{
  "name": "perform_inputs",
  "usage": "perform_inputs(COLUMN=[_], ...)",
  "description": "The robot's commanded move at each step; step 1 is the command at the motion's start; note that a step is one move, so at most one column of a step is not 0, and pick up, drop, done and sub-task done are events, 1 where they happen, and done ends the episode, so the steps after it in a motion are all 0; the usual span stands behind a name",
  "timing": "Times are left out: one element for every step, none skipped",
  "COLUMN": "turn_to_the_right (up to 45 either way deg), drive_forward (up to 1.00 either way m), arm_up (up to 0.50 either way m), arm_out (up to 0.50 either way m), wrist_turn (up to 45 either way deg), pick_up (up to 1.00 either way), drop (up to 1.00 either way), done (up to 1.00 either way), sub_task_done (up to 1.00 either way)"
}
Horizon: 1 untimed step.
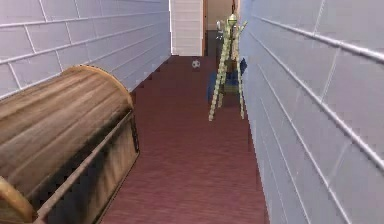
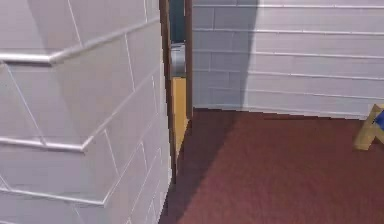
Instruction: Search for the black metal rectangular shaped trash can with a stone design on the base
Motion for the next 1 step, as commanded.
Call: perform_inputs(turn_to_the_right=[0.0], drive_forward=[1.0], arm_up=[0.0], arm_out=[0.0], wrist_turn=[0.0], pick_up=[0.0], drop=[0.0], done=[0.0], sub_task_done=[0.0])
